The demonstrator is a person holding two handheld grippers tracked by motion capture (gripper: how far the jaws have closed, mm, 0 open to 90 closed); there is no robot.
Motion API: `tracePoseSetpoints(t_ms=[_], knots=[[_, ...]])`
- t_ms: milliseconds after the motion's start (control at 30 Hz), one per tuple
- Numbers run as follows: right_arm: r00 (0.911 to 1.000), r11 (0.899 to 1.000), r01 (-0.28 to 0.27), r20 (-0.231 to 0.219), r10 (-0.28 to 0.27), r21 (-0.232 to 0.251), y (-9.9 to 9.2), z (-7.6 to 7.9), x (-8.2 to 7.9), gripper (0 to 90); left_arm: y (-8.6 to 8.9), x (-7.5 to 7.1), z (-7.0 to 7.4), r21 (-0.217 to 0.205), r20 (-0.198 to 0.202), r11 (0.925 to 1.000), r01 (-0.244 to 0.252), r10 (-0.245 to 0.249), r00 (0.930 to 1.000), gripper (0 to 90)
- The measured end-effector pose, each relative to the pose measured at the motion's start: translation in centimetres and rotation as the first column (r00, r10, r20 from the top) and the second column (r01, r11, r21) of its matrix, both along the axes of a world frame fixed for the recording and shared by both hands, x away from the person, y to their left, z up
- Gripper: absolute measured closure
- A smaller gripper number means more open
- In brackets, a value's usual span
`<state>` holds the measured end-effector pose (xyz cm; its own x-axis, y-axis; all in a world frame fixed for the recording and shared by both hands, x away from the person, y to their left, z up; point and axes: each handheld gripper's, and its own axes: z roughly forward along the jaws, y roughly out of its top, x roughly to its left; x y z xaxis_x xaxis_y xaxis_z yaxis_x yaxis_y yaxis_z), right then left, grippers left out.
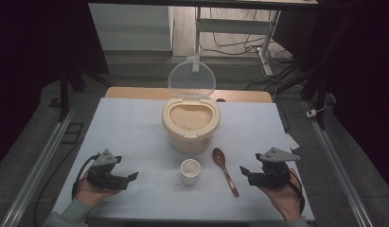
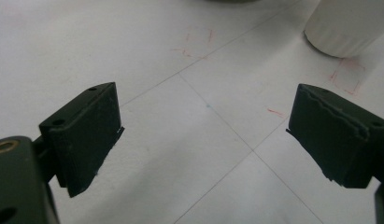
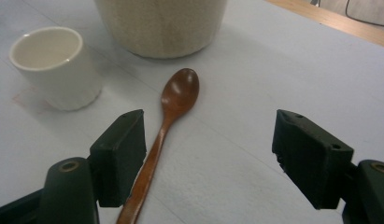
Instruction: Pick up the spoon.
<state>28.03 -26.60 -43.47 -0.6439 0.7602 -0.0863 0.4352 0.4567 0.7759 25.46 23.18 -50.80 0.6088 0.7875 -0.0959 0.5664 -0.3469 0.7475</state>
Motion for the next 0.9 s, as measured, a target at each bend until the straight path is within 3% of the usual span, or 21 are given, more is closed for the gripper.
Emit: tracePoseSetpoints(t_ms=[67, 467, 667, 833, 900], knots=[[1.0000, 1.000, 0.000, -0.008, 0.000, 0.003, 0.2, 0.1, 0.0, 27.3, -0.1, 0.0, -0.1, 0.003, -0.003, 1.0000, 0.001, -0.001, 1.0000, 9.4], [0.9934, 0.996, -0.023, -0.114, 0.013, -0.087, 2.5, 0.2, 0.0, 29.1, -0.4, 0.1, -0.3, 0.019, -0.016, 0.9998, 0.005, -0.004, 0.9999, 9.4], [0.9796, 0.991, -0.007, -0.200, -0.020, -0.133, 3.5, -0.5, 0.5, 31.0, -0.5, 0.2, -0.5, 0.025, -0.026, 0.9996, 0.012, -0.012, 0.9996, 9.4], [0.9718, 0.987, -0.005, -0.234, -0.032, -0.158, 4.3, -0.7, 1.1, 32.7, -0.6, 0.2, -0.5, 0.026, -0.030, 0.9994, 0.023, -0.022, 0.9993, 9.4], [0.9588, 0.983, -0.004, -0.280, -0.048, -0.184, 5.1, -1.2, 1.6, 32.8, -0.7, 0.3, -0.5, 0.030, -0.030, 0.9992, 0.028, -0.027, 0.9992, 9.4]])
